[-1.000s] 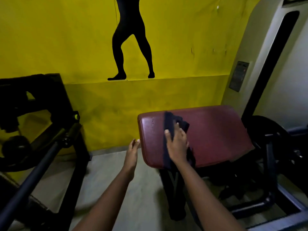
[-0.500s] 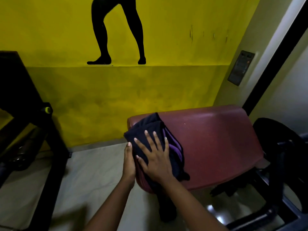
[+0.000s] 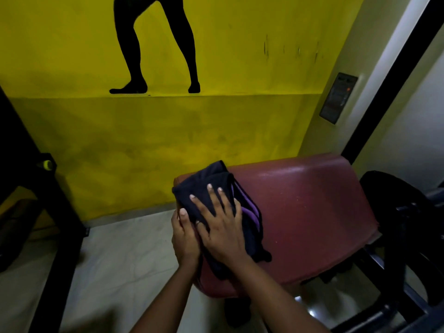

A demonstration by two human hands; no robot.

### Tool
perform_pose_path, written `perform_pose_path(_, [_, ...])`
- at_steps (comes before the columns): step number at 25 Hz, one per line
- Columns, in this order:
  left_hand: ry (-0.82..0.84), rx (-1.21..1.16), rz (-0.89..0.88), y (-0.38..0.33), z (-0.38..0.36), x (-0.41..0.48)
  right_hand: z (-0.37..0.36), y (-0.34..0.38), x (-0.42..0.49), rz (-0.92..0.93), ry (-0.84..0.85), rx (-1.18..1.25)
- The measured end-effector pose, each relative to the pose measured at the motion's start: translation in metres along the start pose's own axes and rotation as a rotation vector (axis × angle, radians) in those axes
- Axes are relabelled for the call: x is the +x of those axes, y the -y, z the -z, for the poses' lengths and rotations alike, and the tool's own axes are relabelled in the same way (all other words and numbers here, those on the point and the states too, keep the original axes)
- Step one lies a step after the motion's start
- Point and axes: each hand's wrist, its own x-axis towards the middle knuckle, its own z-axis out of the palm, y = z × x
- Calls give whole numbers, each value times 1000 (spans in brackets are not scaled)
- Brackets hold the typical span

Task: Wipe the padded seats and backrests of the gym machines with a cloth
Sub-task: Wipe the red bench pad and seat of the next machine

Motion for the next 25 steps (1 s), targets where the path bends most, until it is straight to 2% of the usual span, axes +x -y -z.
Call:
perform_pose_path(1, [-6, 1, -15, -1, 0, -1, 1, -12, 11, 20, 12, 15])
perform_pose_path(3, [7, -5, -31, -2, 1, -3, 4, -37, 32, -78, 7, 39])
perform_pose_path(8, [81, -17, -21, -7, 6, -6, 11, -69, 30, -529, -24, 23])
perform_pose_path(11, [209, 22, -35, -5, 18, -12, 9, -37, -2, -754, -92, 40])
perform_pose_path(13, [251, 64, -70, -5, 26, -29, 1, 6, -30, -705, -128, 12])
perform_pose_path(16, [186, 237, -212, 1, 33, -63, -6, 33, -77, -508, -53, -115])
perform_pose_path(19, [119, 423, -505, 12, 26, -91, 3, -14, -92, -429, -9, -71])
perform_pose_path(21, [196, 542, -763, 17, 7, -92, 14, -52, -94, -454, 7, -32])
perform_pose_path(23, [287, 767, -999, 15, -25, -80, 21, -98, -95, -486, 16, -12])
perform_pose_path(25, [278, 1010, -1114, 12, -53, -63, 28, -148, -89, -480, 16, -34])
